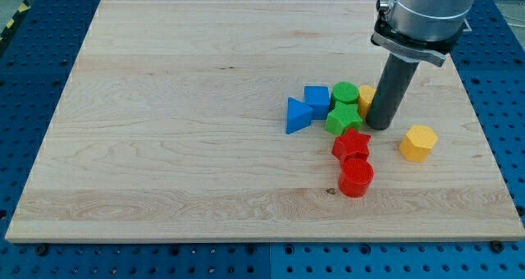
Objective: Place the yellow heart diagonally towards the top right of the board
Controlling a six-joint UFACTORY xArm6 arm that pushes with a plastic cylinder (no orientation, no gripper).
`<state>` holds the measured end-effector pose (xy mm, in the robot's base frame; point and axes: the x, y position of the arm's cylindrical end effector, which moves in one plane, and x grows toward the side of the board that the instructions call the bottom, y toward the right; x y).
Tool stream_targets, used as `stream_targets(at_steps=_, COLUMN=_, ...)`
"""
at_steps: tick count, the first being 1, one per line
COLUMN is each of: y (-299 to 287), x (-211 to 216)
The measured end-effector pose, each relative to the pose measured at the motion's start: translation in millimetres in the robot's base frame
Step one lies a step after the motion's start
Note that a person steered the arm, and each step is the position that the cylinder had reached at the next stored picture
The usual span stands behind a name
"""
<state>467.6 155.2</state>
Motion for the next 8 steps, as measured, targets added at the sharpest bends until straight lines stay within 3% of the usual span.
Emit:
stream_targets(at_steps=1, y=3.3, x=-19.1)
stream_targets(at_steps=6, y=-0.7, x=-16.4)
stream_targets(at_steps=8, y=-4.5, x=-47.8)
